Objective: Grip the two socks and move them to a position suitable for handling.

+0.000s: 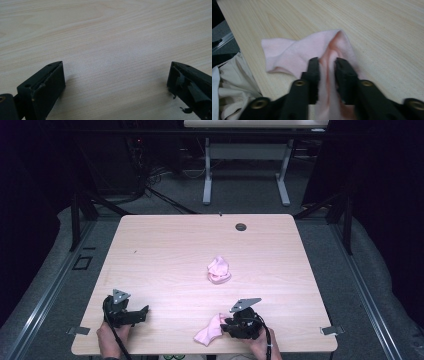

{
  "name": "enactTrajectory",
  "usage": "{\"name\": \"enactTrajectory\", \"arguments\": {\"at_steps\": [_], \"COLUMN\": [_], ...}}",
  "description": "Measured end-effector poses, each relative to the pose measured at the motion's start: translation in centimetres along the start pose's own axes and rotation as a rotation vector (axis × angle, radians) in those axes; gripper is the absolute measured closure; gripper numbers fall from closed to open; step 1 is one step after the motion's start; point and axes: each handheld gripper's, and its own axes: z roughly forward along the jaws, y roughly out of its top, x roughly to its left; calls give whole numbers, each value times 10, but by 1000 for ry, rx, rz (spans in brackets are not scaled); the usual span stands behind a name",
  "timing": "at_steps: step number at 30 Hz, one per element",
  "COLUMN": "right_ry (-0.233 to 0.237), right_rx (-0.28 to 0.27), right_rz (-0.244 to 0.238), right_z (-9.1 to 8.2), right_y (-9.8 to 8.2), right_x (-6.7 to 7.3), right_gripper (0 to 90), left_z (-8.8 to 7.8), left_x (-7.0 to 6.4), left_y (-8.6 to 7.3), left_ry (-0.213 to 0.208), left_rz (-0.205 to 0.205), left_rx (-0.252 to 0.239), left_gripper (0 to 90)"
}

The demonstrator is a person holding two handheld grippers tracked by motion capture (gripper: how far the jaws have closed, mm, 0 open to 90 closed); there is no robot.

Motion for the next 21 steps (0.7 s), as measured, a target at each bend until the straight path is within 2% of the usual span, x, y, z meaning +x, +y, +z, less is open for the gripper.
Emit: {"name": "enactTrajectory", "arguments": {"at_steps": [1, 2, 3, 4, 5, 7, 9, 10, 12, 16, 18, 20, 21], "right_ry": [0, 0, -3, -26, -26, -21, -40, -40, -84, -150, -154, -173, -173], "right_rx": [2, 2, -5, -6, -6, -23, -31, -31, -45, -61, -60, -61, -61], "right_rz": [-4, -4, -8, -6, -6, -3, -10, -10, -15, -21, -21, -17, -17], "right_z": [-1, -1, -4, -9, -9, -18, -23, -23, -28, -27, -25, -17, -17], "right_y": [0, 0, 0, 2, 2, 6, 11, 11, 23, 44, 49, 67, 67], "right_x": [0, 0, 0, -2, -2, -8, -13, -13, -24, -40, -45, -59, -59], "right_gripper": [457, 457, 346, 190, 190, 118, 52, 52, 8, 0, 0, 0, 0], "left_z": [0, 0, 0, 0, 0, 0, 0, 0, 0, 0, 0, 0, 0], "left_x": [0, 0, 0, 0, 0, 0, 0, 0, 0, 0, 0, 0, 0], "left_y": [0, 0, 0, 0, 0, 0, 0, 0, 0, 0, 0, 0, 0], "left_ry": [0, 0, 0, 0, -1, -3, -2, -2, -2, -1, -1, -1, -1], "left_rz": [0, 0, 0, 1, 1, 2, 2, 2, 2, 2, 2, 2, 2], "left_rx": [0, 0, 0, 0, -1, -1, -3, -3, -4, -4, -3, -3, -3], "left_gripper": [12, 13, 13, 14, 14, 17, 17, 18, 17, 17, 18, 18, 18]}}
